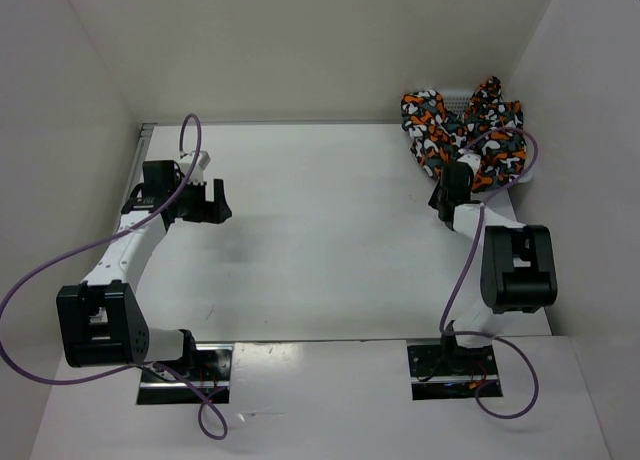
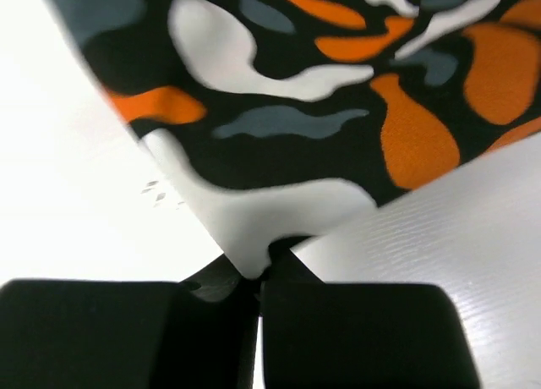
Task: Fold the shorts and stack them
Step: Grab the shorts from the pile, then move the shorts to the center of the board
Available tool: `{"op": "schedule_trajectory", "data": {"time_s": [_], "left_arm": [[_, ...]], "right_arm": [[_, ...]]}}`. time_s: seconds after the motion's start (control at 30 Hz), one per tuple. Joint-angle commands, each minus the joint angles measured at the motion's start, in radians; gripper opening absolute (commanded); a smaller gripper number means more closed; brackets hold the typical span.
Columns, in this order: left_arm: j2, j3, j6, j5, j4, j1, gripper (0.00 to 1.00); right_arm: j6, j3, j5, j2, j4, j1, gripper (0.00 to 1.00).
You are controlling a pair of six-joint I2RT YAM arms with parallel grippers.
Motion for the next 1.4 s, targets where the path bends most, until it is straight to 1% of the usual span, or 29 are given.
{"op": "schedule_trajectory", "data": {"time_s": [0.0,0.13,0.17,0.3,0.37,0.47,0.53,0.57,0.63,0.67,0.73,0.77,0.8,0.83,0.87,0.9,0.97,1.0,1.03,1.07,1.1,1.13,1.17,1.2,1.27,1.3,1.33,1.37], "left_arm": [[-0.011,0.0,0.004,0.028,0.048,-0.001,1.0],[-0.021,-0.011,0.004,0.047,0.07,-0.001,1.0],[-0.03,-0.011,0.004,0.056,0.08,-0.001,1.0],[-0.064,-0.02,0.004,0.056,0.109,-0.001,1.0],[-0.073,-0.03,0.004,0.067,0.119,-0.001,1.0],[-0.082,-0.039,0.004,0.076,0.142,-0.001,1.0],[-0.093,-0.039,0.004,0.085,0.163,-0.012,1.0],[-0.093,-0.039,0.004,0.085,0.163,-0.012,1.0],[-0.093,-0.028,0.004,0.076,0.163,-0.038,1.0],[-0.093,-0.005,0.004,0.065,0.151,-0.038,1.0],[-0.102,0.013,0.004,0.038,0.139,-0.038,1.0],[-0.102,0.024,0.004,0.029,0.119,-0.038,1.0],[-0.102,0.053,0.004,0.028,0.106,-0.038,1.0],[-0.113,0.068,0.004,0.015,0.071,-0.038,1.0],[-0.113,0.085,0.004,0.015,0.053,-0.038,1.0],[-0.123,0.117,0.004,0.006,0.013,-0.038,1.0],[-0.133,0.142,0.004,0.005,-0.022,-0.038,1.0],[-0.143,0.151,0.004,0.005,-0.048,-0.038,1.0],[-0.143,0.151,0.004,0.019,-0.058,-0.013,1.0],[-0.157,0.162,0.004,0.042,-0.058,-0.003,1.0],[-0.168,0.162,0.004,0.042,-0.071,0.007,1.0],[-0.168,0.162,0.004,0.042,-0.081,0.02,1.0],[-0.179,0.162,0.004,0.051,-0.081,0.021,1.0],[-0.188,0.162,0.004,0.051,-0.081,0.036,1.0],[-0.188,0.162,0.004,0.029,-0.093,0.062,1.0],[-0.188,0.162,0.004,0.028,-0.102,0.062,1.0],[-0.188,0.162,0.004,0.016,-0.111,0.076,1.0],[-0.179,0.162,0.004,0.007,-0.133,0.085,1.0]], "right_arm": [[-0.032,0.02,-0.041,-0.131,-0.028,0.0,0.0],[-0.052,0.078,-0.11,-0.251,-0.099,0.0,0.0],[-0.052,0.078,-0.122,-0.309,-0.099,0.0,0.0],[-0.09,0.078,-0.159,-0.443,-0.118,0.024,0.0],[-0.101,0.106,-0.159,-0.489,-0.118,0.024,0.0],[-0.128,0.173,-0.159,-0.501,-0.087,0.024,0.0],[-0.157,0.241,-0.187,-0.501,-0.049,0.024,0.0],[-0.157,0.27,-0.196,-0.484,-0.038,0.024,0.0],[-0.185,0.38,-0.205,-0.432,-0.013,0.046,0.0],[-0.225,0.467,-0.205,-0.388,-0.004,0.076,0.0],[-0.265,0.552,-0.194,-0.348,0.039,0.115,0.0],[-0.292,0.649,-0.181,-0.327,0.039,0.159,0.0],[-0.292,0.704,-0.17,-0.278,0.039,0.182,0.0],[-0.292,0.757,-0.17,-0.251,0.028,0.207,0.0],[-0.302,0.858,-0.17,-0.23,-0.002,0.26,0.0],[-0.302,0.903,-0.18,-0.186,-0.019,0.288,0.0],[-0.29,1.001,-0.181,-0.147,-0.083,0.352,0.0],[-0.277,1.017,-0.181,-0.132,-0.104,0.419,0.0],[-0.265,1.028,-0.181,-0.104,-0.124,0.453,0.0],[-0.247,1.028,-0.181,-0.093,-0.156,0.486,0.02],[-0.204,1.028,-0.181,-0.073,-0.17,0.548,0.07],[-0.178,0.997,-0.193,-0.063,-0.182,0.578,0.16],[-0.153,0.987,-0.206,-0.052,-0.208,0.607,0.16],[-0.112,0.977,-0.237,-0.021,-0.225,0.669,0.19],[-0.099,0.977,-0.309,0.022,-0.268,0.734,0.66],[-0.122,0.986,-0.366,0.049,-0.338,0.788,0.77],[-0.122,1.017,-0.465,0.101,-0.383,0.803,0.84],[-0.113,1.017,-0.502,0.114,-0.41,0.804,0.93]]}}
